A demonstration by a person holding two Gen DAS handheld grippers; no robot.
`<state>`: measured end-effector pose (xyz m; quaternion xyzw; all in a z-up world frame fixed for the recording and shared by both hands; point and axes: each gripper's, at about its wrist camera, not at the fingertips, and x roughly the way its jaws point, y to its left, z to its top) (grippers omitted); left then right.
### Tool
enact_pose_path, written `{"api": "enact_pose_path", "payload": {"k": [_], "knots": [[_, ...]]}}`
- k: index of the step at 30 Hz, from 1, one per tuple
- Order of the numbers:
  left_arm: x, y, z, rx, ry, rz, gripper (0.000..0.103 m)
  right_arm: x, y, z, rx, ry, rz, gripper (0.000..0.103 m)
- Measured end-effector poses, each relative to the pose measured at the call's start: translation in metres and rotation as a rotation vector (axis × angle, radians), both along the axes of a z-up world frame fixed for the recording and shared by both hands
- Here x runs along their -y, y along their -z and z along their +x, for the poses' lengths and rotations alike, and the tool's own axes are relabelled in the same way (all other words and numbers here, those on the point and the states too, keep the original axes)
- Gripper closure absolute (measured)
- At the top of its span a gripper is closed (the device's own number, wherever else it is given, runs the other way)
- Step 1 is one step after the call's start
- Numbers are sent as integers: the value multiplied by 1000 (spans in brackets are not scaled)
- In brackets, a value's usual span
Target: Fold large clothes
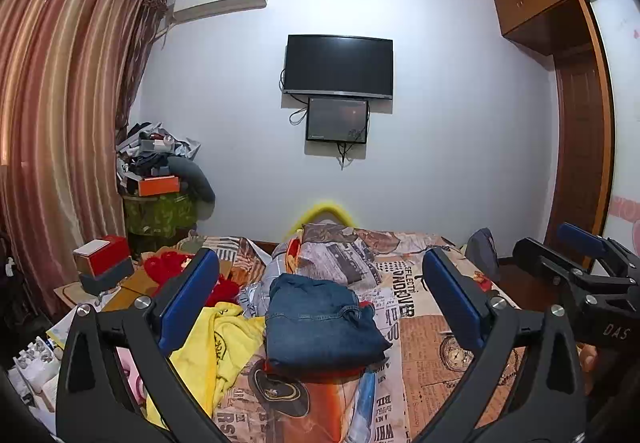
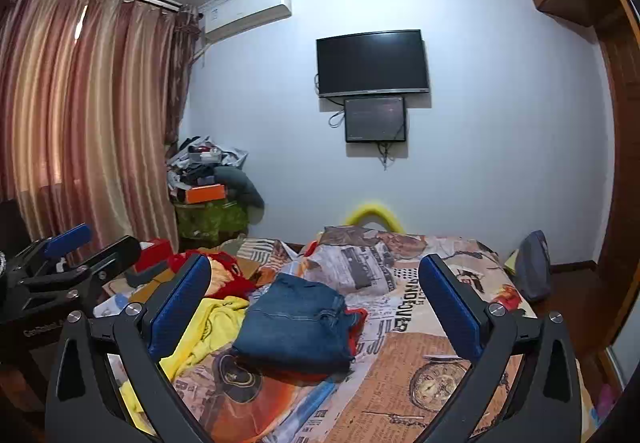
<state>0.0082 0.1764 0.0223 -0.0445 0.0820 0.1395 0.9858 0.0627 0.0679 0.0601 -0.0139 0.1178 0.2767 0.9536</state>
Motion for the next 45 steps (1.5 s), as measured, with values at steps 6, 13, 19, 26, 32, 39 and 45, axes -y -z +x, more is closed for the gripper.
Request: {"api": "enact_pose_path", "payload": {"k": [6, 13, 19, 26, 32, 39, 45], "knots": [[1, 4, -1, -16, -10, -5, 1, 7, 3, 2, -40, 6, 16, 0], [7, 6, 2, -27, -18, 5, 1, 9, 5, -2, -47, 11, 5, 0], [9, 7, 2, -31, -11, 7, 1, 11, 5, -5, -48, 11, 3, 0], [11, 7, 4, -32, -6, 21, 1, 15, 3, -5, -53, 16, 13, 0], [13, 6, 4, -27, 4, 29, 1, 20, 2, -2, -69, 16, 19, 0], [15, 9, 7, -38, 13, 28, 1, 22, 3, 0, -79, 16, 22, 0], [13, 9, 9, -44, 17, 24, 1, 22, 6, 1, -82, 19, 15, 0]]}}
